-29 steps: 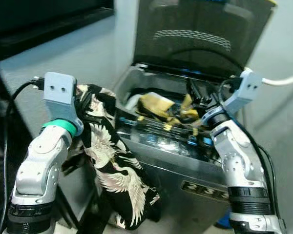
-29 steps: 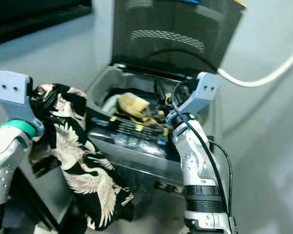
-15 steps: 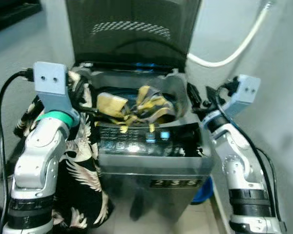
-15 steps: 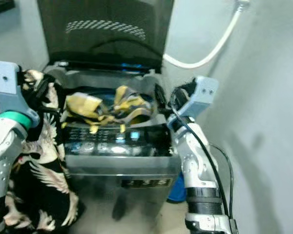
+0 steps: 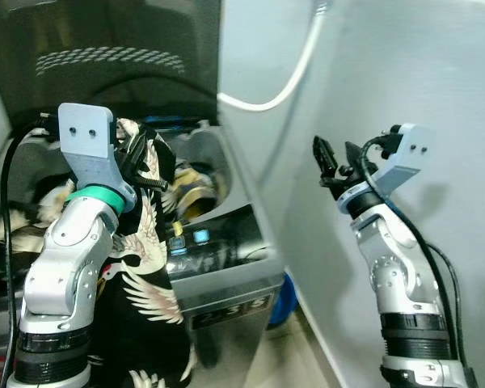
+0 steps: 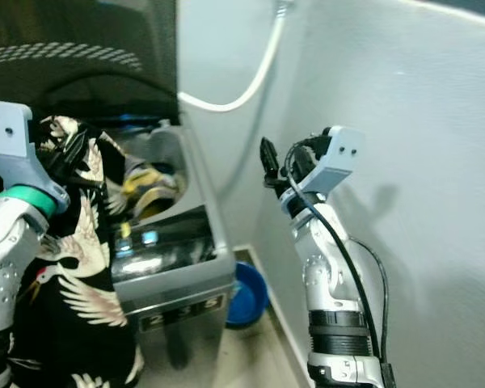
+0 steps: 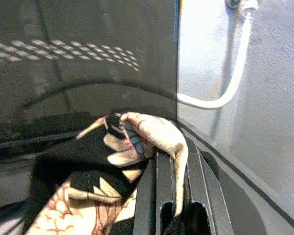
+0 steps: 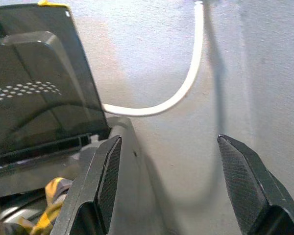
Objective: Clothes washing
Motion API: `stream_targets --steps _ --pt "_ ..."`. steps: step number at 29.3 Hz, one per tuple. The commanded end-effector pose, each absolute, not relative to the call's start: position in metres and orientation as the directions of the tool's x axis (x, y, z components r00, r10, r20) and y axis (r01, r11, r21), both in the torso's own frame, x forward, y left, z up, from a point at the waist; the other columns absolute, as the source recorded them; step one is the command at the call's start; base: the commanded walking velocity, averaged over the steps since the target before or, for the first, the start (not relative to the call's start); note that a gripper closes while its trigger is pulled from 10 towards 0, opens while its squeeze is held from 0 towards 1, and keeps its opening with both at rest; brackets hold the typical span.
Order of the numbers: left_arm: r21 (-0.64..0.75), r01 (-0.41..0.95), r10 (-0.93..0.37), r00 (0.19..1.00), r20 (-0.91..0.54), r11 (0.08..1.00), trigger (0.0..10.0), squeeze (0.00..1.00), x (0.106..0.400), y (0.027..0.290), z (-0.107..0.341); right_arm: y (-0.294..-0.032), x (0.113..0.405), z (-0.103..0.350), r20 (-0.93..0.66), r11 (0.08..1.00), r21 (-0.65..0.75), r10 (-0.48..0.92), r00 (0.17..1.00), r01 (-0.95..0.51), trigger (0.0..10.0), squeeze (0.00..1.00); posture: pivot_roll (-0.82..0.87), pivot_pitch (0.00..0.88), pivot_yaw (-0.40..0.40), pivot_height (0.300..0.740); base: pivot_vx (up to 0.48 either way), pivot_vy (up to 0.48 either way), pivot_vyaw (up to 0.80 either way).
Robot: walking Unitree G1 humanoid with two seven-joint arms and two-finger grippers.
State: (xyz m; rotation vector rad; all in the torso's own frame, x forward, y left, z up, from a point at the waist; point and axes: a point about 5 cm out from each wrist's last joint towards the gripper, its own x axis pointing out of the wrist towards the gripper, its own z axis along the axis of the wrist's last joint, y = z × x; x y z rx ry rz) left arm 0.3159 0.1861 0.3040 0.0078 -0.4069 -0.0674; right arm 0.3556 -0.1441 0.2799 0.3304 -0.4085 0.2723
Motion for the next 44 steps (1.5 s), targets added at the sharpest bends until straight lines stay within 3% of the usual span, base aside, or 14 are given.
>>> stream_targets --steps 1,7,20,33,38,44 --pt "0.021 0.065 -0.068 0.912 0.405 0.998 10.0 0.00 0.315 0.185 0.306 -0.148 0.356 0.278 0.423 0.914 0.260 0.181 0.888 -0.310 10.0 0.00 0.02 0.062 0.002 0.740 0.000 0.000 -0.80" --pt "0.022 0.065 -0.068 0.909 0.412 0.998 10.0 0.00 0.313 0.187 0.307 -0.145 0.355 0.276 0.424 0.917 0.246 0.191 0.886 -0.315 10.0 0.00 0.02 0.061 -0.001 0.740 0.000 0.156 0.00" --pt "0.025 0.055 -0.060 0.909 0.411 0.998 10.0 0.00 0.312 0.189 0.308 -0.140 0.355 0.274 0.418 0.916 0.233 0.210 0.884 -0.327 10.0 0.00 0.03 0.060 -0.005 0.740 0.000 0.480 0.00" --pt "0.088 -0.017 -0.015 0.934 0.358 0.996 10.0 0.00 0.316 0.194 0.302 -0.138 0.355 0.272 0.414 0.915 0.228 0.218 0.884 -0.332 10.0 0.00 0.03 0.059 -0.001 0.740 0.000 -0.074 0.00" --pt "0.036 -0.048 0.033 0.937 0.347 0.998 10.0 0.00 0.318 0.200 0.301 -0.138 0.355 0.271 0.413 0.915 0.224 0.223 0.883 -0.336 10.0 0.00 0.03 0.058 -0.002 0.740 0.000 -0.155 0.00" --pt "0.082 -0.135 0.084 0.889 0.451 0.988 10.0 0.00 0.319 0.212 0.320 -0.136 0.355 0.274 0.420 0.913 0.216 0.234 0.877 -0.347 10.0 0.00 0.03 0.049 -0.007 0.740 0.000 0.000 0.00"
